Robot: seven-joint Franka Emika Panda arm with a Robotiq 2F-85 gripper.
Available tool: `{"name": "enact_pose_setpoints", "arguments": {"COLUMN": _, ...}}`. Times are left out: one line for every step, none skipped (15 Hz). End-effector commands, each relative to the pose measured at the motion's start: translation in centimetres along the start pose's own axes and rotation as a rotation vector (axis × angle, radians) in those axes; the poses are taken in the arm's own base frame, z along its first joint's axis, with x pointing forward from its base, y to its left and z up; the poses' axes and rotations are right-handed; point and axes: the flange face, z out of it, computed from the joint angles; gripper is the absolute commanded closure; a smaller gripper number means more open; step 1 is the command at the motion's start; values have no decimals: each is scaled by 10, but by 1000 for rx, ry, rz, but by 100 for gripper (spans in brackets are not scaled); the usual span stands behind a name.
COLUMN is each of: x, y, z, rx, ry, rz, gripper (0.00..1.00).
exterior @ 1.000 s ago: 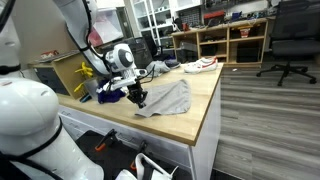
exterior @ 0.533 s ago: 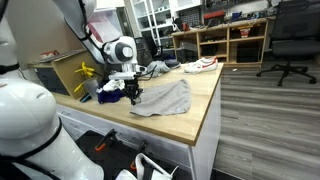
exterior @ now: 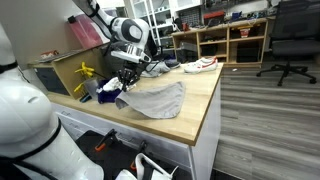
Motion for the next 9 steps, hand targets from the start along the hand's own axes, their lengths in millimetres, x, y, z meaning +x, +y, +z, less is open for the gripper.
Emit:
{"name": "enact_pose_setpoints", "arguments": {"x": -9, "y": -8, "z": -8, "rx": 81, "ry": -131, "rz": -102, "gripper": 60}}
{"name": "enact_pose_setpoints", "arguments": {"x": -11, "y": -10, "z": -8, "rx": 88, "ry": -161, "rz": -115, "gripper": 51}}
{"name": "enact_pose_setpoints", "arguments": {"x": -13, "y": -11, "z": -9, "rx": 97, "ry": -189, "rz": -125, "gripper": 45}}
{"name": "enact_pose_setpoints", "arguments": {"x": -14, "y": -12, "z": -10, "rx": 104, "ry": -202, "rz": -129, "gripper": 36}}
{"name": "enact_pose_setpoints", "arguments": {"x": -13, "y": -11, "z": -13, "rx": 92, "ry": -187, "rz": -118, "gripper": 29}}
{"name": "enact_pose_setpoints", "arguments": {"x": -11, "y": -9, "z": -18, "rx": 73, "ry": -156, "rz": -105, "gripper": 22}}
{"name": "enact_pose_setpoints", "arguments": {"x": -8, "y": -7, "z": -23, "rx": 60, "ry": -130, "rz": -98, "gripper": 14}}
{"name": "enact_pose_setpoints", "arguments": {"x": -5, "y": -4, "z": -31, "rx": 23, "ry": -79, "rz": -86, "gripper": 7}}
{"name": "enact_pose_setpoints", "arguments": {"x": -1, "y": 0, "z": -39, "rx": -10, "ry": -31, "rz": -81, "gripper": 0}}
